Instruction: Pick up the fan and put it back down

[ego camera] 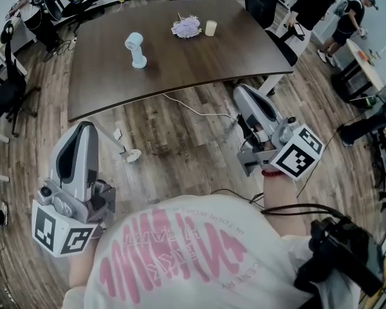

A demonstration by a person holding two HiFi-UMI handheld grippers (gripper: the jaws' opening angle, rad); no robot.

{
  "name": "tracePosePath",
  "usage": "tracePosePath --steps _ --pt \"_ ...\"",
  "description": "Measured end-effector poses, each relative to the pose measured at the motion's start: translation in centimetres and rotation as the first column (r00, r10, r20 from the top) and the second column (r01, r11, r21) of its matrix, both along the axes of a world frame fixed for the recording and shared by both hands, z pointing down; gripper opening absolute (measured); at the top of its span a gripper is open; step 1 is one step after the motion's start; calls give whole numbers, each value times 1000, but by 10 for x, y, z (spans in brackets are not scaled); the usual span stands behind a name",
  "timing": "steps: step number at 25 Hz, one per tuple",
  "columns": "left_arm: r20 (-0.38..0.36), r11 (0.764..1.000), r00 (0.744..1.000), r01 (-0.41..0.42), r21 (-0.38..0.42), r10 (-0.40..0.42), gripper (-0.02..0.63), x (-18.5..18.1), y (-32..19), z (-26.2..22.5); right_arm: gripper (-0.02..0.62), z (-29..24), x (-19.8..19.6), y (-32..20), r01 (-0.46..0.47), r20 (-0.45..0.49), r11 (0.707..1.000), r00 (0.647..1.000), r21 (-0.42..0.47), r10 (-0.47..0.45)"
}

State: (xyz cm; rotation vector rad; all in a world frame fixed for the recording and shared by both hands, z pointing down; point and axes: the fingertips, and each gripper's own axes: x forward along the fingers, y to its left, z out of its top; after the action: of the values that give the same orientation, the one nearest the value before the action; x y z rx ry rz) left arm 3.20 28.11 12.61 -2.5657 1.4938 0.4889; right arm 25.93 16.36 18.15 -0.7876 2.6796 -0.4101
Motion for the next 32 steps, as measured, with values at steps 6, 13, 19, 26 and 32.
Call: tracePosePath --steps 6,13,19,26,32 --pt "16 1000 999 -31 0 31 14 17 -14 -2 6 6 18 -9 -24 22 999 999 -23 25" --pt "18 999 999 -39 -1 39 14 21 -24 -3 6 9 24 -16 -30 24 999 999 -41 31" --pt "9 999 999 -40 -8 40 14 18 -26 1 6 11 23 -15 -33 18 999 999 -41 34" --pt "5 998 998 -62 -9 63 14 23 -30 4 6 14 27 -15 -46 14 998 999 -50 46" --pt "0 998 998 -63 -16 63 14 18 -33 6 6 19 21 -17 -52 -5 997 999 -56 51"
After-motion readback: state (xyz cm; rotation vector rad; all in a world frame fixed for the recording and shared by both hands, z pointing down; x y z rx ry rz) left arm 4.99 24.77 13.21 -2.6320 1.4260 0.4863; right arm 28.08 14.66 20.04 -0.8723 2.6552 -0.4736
